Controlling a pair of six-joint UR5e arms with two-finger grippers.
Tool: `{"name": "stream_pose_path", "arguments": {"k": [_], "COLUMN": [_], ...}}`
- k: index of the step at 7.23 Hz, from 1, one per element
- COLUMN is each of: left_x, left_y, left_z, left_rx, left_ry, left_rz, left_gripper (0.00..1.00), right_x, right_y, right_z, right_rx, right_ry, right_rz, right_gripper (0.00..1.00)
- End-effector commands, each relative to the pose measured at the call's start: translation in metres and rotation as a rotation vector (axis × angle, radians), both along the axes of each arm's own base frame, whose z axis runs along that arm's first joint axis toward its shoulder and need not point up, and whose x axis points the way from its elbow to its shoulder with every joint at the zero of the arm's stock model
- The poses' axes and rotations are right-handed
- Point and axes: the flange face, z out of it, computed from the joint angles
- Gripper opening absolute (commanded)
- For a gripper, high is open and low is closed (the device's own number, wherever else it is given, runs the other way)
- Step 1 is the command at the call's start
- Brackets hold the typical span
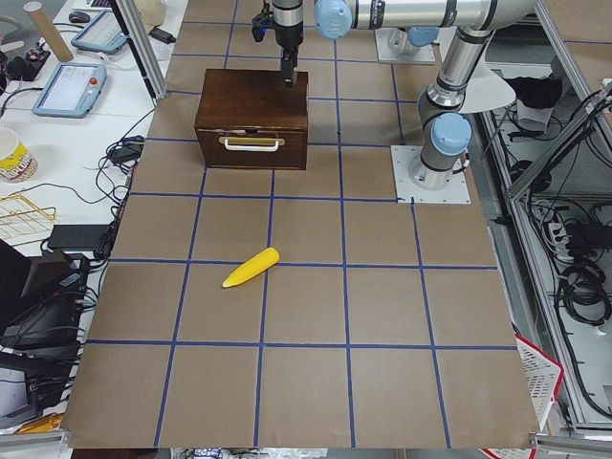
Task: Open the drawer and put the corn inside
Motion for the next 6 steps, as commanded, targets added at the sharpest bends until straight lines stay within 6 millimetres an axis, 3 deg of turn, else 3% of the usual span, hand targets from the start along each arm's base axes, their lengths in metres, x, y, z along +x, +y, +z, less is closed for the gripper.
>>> {"name": "stream_pose_path", "arguments": {"k": [1,4,6], "left_x": [0.0000,-0.0015,-0.0001], "left_y": [0.0025,0.0023,0.0001], "left_z": [0.0058,-0.0007,0.0087], "left_rx": [-0.013,0.005,-0.023], "left_ry": [0.003,0.011,0.005], "left_rz": [-0.004,-0.008,-0.033], "left_gripper": [1.00,1.00,1.00], "right_x": [0.0000,0.0000,0.0000], "right_y": [0.0001,0.0001,0.0001], "right_z": [-0.0001,-0.0001,-0.0001], "right_rx": [0.001,0.001,0.001], "right_ry": [0.000,0.000,0.000], "right_rz": [0.000,0.000,0.000], "right_gripper": [1.00,1.00,1.00]}}
